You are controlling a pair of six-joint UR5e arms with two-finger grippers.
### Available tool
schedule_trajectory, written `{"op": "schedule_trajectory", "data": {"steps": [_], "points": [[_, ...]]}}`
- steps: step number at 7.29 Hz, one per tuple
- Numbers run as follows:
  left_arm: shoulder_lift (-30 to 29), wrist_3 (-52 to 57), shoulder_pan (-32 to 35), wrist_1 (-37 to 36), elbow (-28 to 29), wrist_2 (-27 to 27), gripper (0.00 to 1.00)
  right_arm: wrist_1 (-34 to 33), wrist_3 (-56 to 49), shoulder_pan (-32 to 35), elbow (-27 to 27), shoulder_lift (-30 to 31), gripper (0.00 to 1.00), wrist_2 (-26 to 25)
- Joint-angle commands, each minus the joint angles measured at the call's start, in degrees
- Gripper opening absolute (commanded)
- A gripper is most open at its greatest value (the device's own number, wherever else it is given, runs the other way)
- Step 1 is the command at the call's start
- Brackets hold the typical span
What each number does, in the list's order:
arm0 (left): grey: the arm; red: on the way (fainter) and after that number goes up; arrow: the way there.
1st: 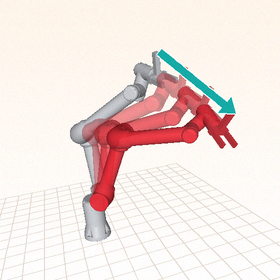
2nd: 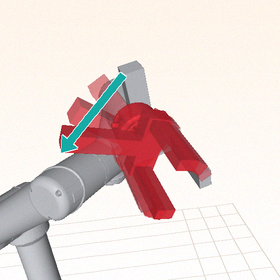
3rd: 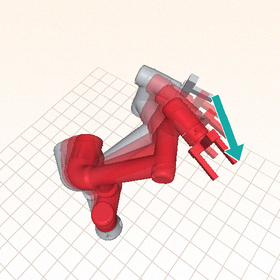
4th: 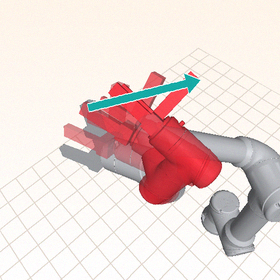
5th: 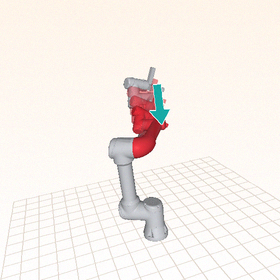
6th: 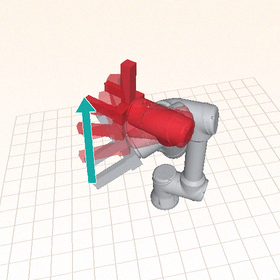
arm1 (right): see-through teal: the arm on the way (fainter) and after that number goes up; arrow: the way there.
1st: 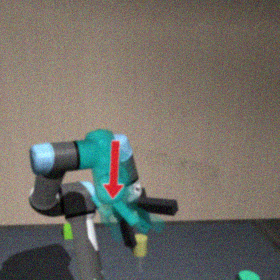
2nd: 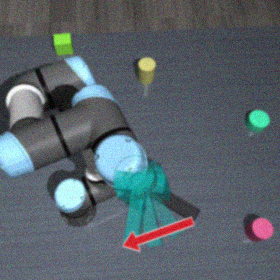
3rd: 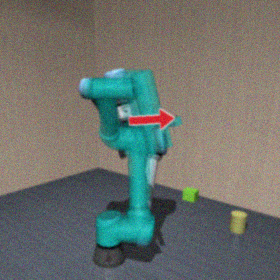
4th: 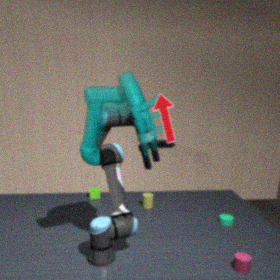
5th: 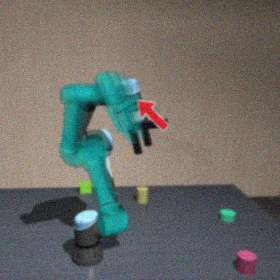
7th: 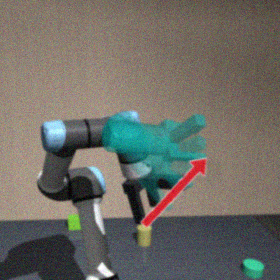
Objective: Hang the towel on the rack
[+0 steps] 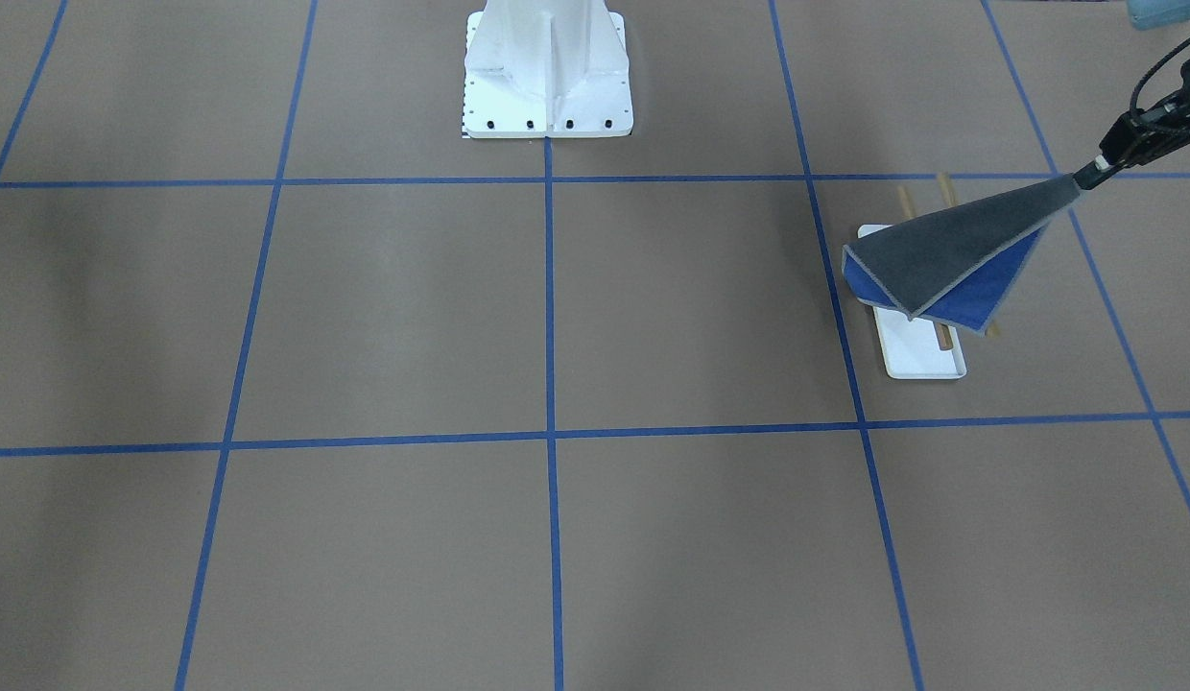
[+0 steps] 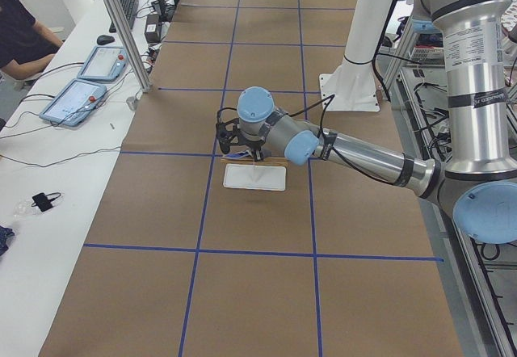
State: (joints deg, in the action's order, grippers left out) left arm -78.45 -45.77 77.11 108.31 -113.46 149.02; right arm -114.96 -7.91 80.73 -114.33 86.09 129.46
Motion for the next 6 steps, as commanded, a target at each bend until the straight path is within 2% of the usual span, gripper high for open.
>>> {"op": "schedule_trajectory", "data": {"steps": [1,2,4,5,6], "points": [[0.32,4.89,0.23,0.15,3.58,-2.05,0.0,0.0,0.26,0.04,0.16,-0.05,1.0,1.15],[0.58,5.16,0.15,0.15,3.77,-4.94,0.0,0.0,0.26,0.04,0.07,-0.13,1.0,1.06],[0.58,6.39,0.15,0.15,4.39,-5.49,0.0,0.0,0.26,0.04,0.07,-0.57,1.0,1.06],[0.58,6.57,0.06,0.24,4.73,-5.49,0.6,0.0,0.35,0.04,0.07,-0.66,1.0,1.06],[1.1,7.27,0.06,2.24,5.0,-6.71,0.98,0.0,0.35,0.04,0.16,-0.75,1.0,1.06]]}}
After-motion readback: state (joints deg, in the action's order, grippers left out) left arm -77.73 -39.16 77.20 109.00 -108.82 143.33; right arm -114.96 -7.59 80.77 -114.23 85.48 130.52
